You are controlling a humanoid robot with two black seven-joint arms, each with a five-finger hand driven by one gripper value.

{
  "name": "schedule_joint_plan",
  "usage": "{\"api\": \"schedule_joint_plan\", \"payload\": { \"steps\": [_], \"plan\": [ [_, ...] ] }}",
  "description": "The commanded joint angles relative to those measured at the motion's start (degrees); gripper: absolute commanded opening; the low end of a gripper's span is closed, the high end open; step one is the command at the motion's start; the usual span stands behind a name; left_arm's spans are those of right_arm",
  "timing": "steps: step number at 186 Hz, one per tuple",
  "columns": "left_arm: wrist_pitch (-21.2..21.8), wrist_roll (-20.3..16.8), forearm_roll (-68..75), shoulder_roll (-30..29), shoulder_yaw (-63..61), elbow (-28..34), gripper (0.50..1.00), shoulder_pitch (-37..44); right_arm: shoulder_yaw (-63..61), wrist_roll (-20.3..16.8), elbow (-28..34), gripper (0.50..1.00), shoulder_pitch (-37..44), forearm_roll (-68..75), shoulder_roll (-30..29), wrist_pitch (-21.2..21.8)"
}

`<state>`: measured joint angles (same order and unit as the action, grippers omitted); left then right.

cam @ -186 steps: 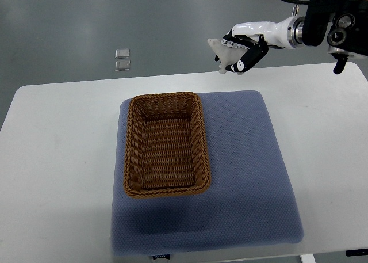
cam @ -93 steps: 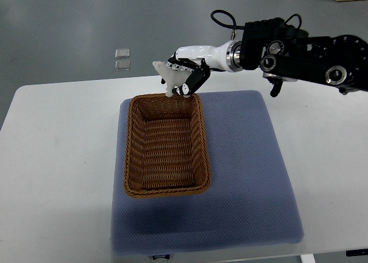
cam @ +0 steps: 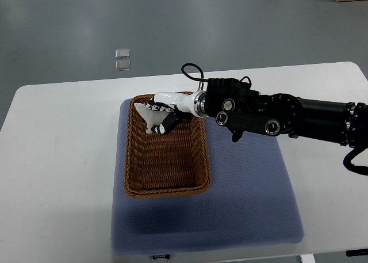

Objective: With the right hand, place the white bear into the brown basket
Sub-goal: 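Lower the bear into the wicker basket and open the right hand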

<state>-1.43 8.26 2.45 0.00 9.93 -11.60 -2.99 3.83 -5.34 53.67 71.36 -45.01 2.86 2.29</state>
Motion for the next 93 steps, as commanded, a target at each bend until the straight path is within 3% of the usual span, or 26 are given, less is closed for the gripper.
{"api": "schedule_joint_plan", "payload": {
  "steps": [1,53,93],
  "plan": [
    [0.0,0.0,0.1,0.0,0.0,-0.2,1.000,0.0,0.0,0.2,-0.4,0.594,-1.1,-0.9,-0.1,-0.1],
    [0.0,0.0,0.0,0.0,0.0,-0.1,1.000,0.0,0.4,0.2,-2.7,0.613,-3.7,-5.9,-2.1,-1.1],
    [0.0,0.0,0.0,0.0,0.0,-0.1,1.000,0.0,0.4,0.2,-3.0,0.719,-4.7,-5.9,-2.6,-1.1]
  ]
}}
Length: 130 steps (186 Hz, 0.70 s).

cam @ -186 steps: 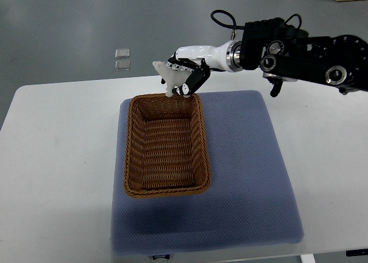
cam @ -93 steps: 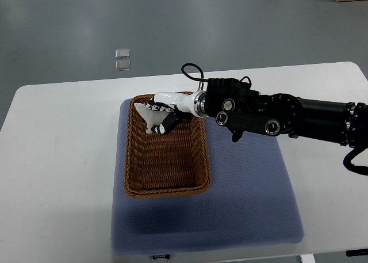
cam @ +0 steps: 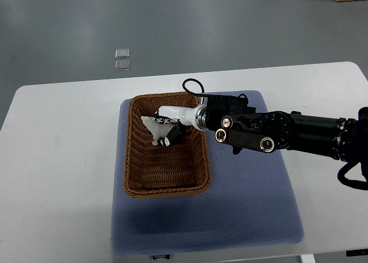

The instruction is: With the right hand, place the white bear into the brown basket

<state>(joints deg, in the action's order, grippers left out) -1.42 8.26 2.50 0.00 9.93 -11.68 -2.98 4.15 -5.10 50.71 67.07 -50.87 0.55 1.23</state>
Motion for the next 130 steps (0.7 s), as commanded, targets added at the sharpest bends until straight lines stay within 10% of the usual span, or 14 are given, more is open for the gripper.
{"api": "schedule_joint_plan", "payload": {
  "steps": [1,40,130],
  "plan": [
    [0.0,0.0,0.0,0.0,0.0,0.0,1.000,0.0,0.1,0.0,-0.1,0.719,-0.4,0.0,-0.3,0.0],
    [0.0,0.0,0.0,0.0,0.0,0.2,1.000,0.0,-0.5,0.0,0.0,0.856,-0.3,0.1,0.1,0.3],
    [0.0,0.0,0.0,0.0,0.0,0.3,1.000,0.0,-16.6,0.0,0.7,0.862,1.5,1.7,8.7,4.0]
  ]
}}
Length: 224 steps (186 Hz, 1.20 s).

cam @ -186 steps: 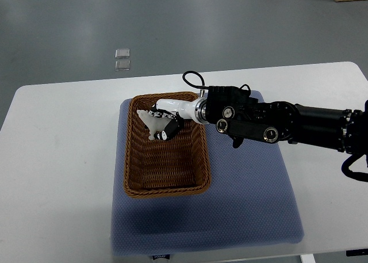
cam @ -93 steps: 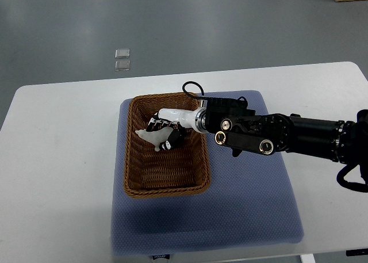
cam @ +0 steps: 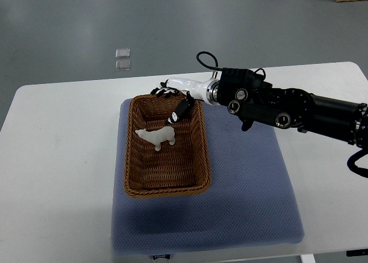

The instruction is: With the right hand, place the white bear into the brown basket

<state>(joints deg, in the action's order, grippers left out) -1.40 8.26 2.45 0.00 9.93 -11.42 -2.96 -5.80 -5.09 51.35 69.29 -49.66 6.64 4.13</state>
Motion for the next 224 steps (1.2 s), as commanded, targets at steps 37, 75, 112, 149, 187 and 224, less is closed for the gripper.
{"api": "schedule_joint_plan", "payload": {
  "steps": [37,75,112,149,187,224],
  "plan": [
    [0.0,0.0,0.0,0.0,0.0,-0.1,1.000,0.1,-26.5,0.0,0.1,0.864,-10.4,5.3,5.0,1.0],
    [0.0,0.0,0.0,0.0,0.1,-0.2,1.000,0.1,-50.7,0.2,0.0,0.893,-23.8,10.6,2.0,1.0],
    [0.0,0.0,0.0,0.0,0.1,-0.3,1.000,0.0,-64.7,1.3,-0.8,0.913,-30.7,23.4,-3.6,1.2],
    [0.0,0.0,0.0,0.0,0.1,-0.2,1.000,0.1,-66.9,8.4,-3.1,0.919,-32.6,38.0,-4.7,1.2],
    [0.0,0.0,0.0,0.0,0.0,-0.3,1.000,0.0,-66.9,13.7,-8.8,0.921,-32.3,42.6,-5.5,1.0],
    [0.0,0.0,0.1,0.0,0.0,-0.3,1.000,0.1,-66.8,16.0,-9.3,0.921,-32.2,47.8,-5.9,1.2]
  ]
}}
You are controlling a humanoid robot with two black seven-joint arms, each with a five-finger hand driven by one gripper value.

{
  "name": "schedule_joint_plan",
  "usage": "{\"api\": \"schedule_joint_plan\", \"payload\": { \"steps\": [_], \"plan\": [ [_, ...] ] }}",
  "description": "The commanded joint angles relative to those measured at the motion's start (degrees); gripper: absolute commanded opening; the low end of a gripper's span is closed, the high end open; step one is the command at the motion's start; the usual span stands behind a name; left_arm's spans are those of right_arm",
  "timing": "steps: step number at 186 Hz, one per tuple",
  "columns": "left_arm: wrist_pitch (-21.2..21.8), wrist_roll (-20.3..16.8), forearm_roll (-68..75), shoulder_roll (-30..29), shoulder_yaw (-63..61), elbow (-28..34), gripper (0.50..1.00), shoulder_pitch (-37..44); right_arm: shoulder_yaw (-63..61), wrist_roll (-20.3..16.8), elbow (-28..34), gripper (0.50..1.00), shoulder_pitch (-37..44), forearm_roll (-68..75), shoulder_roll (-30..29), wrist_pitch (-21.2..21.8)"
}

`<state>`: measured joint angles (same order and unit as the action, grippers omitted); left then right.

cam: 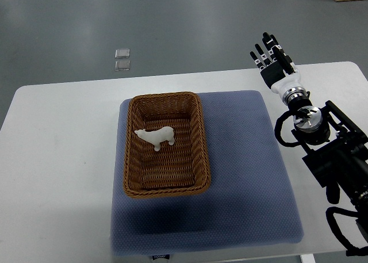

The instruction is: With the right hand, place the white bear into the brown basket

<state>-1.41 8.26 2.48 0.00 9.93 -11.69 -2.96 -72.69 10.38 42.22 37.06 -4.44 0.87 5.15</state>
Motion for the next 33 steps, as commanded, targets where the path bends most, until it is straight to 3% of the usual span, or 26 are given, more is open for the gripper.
{"api": "schedule_joint_plan", "payload": {
  "steps": [1,33],
  "plan": [
    [0.0,0.0,0.1,0.0,0.0,0.0,1.000,0.0,0.1,0.5,-0.1,0.921,0.0,2.8,0.0,0.2],
    [0.0,0.0,0.1,0.0,0.0,0.0,1.000,0.1,0.4,0.5,-0.1,0.921,-0.1,2.9,-0.3,0.3]
  ]
}}
